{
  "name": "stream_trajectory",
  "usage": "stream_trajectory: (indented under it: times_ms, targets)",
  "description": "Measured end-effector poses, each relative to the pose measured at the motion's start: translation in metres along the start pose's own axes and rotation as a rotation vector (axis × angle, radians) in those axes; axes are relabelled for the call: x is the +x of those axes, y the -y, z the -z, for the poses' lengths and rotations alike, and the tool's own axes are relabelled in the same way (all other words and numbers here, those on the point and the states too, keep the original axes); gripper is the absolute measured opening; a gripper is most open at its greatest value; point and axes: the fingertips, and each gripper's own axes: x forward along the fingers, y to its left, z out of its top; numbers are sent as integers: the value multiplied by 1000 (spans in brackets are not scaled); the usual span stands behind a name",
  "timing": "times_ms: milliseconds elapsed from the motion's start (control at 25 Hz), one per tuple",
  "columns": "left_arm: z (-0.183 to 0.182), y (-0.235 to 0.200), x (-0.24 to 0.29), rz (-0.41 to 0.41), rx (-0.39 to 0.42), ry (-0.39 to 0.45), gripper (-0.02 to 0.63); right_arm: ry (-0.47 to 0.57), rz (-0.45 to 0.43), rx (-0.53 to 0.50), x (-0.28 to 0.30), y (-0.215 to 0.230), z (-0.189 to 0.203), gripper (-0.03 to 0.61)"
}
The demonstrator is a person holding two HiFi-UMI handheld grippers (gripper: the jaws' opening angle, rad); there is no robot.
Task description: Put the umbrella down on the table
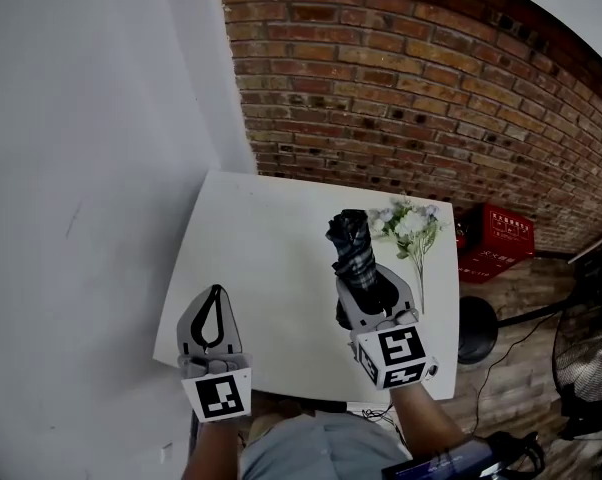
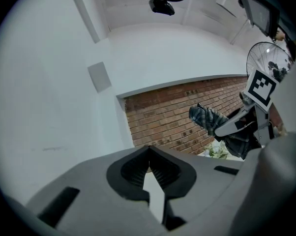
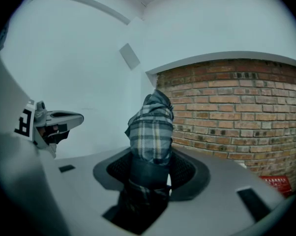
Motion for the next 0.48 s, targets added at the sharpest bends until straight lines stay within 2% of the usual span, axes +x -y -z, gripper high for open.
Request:
stream_trajectory:
  times_ms: [480]
  targets:
    - [23,18,11,51,-2,-44,9,-93,20,30,6,9,47,195]
